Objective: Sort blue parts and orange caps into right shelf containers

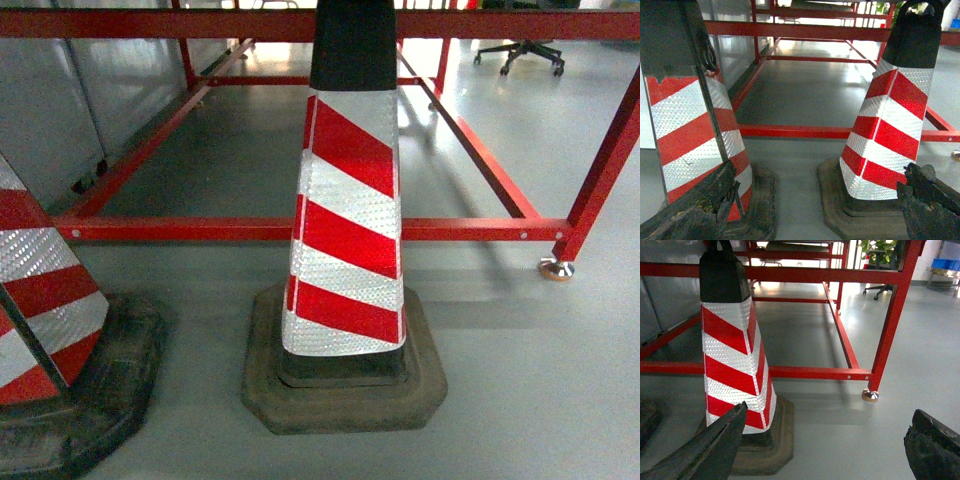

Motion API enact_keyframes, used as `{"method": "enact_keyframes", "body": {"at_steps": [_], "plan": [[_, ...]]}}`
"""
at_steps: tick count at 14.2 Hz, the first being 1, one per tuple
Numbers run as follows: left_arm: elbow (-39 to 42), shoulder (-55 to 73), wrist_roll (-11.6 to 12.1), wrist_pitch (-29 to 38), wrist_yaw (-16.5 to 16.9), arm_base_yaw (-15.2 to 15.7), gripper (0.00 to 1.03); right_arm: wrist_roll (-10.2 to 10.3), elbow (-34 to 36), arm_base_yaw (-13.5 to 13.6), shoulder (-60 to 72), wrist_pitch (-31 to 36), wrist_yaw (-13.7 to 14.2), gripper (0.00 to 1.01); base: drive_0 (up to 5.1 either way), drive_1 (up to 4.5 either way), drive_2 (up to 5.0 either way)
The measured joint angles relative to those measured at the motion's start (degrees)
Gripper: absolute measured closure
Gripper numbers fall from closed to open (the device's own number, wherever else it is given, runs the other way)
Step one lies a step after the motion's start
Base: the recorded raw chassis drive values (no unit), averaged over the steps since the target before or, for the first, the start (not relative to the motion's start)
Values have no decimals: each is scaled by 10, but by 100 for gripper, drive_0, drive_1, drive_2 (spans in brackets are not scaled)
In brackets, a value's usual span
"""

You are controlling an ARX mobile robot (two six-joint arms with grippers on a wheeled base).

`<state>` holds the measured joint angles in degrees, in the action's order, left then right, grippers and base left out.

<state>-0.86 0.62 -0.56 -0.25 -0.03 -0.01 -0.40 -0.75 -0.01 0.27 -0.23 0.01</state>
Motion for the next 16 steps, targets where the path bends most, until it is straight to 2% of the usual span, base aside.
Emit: {"method": "enact_keyframes", "body": {"at_steps": [16], "plan": [[0,0,2,-1,1,0,5,2,0,0,0,0,0,3,0,0,0]]}}
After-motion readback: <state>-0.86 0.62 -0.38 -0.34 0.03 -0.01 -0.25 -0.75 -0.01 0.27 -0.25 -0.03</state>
